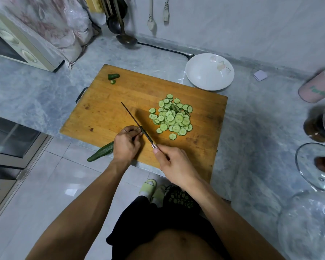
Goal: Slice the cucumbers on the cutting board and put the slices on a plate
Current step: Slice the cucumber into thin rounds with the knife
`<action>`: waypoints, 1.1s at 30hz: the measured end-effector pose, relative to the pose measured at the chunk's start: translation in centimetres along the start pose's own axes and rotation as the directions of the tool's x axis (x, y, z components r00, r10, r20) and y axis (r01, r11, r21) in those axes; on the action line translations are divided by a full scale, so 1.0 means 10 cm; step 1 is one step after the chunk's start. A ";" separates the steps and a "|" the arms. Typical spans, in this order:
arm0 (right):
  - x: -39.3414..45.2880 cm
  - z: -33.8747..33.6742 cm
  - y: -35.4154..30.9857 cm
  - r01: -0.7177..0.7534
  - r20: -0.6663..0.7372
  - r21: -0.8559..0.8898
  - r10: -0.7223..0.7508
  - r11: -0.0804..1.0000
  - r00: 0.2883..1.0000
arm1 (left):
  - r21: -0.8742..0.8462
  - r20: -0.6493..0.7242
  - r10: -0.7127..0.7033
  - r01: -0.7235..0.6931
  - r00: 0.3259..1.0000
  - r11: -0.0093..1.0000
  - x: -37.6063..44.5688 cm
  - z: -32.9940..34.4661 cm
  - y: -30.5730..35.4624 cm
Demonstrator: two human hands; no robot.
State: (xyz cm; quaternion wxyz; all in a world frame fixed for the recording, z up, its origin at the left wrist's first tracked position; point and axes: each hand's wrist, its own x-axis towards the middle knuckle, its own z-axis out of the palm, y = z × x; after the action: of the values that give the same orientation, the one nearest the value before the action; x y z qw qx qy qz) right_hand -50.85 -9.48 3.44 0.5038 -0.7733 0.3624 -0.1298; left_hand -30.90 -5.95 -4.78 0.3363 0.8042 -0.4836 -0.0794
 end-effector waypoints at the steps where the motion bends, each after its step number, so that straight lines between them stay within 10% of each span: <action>1: 0.01 0.01 0.00 -0.004 -0.004 0.009 0.004 1.000 1.000 | 0.001 -0.001 0.001 -0.001 1.000 1.000 0.00 0.00 0.00; 33: 0.05 -0.02 0.08 -0.057 0.014 0.106 0.056 0.993 0.998 | -0.027 -0.036 -0.035 0.034 0.999 0.999 0.02 0.02 -0.03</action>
State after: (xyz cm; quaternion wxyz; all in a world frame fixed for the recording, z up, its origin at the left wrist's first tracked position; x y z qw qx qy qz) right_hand -51.00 -10.15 2.73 0.5495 -0.7357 0.3739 -0.1305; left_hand -30.62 -6.11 -5.08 0.3542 0.8094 -0.4622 -0.0767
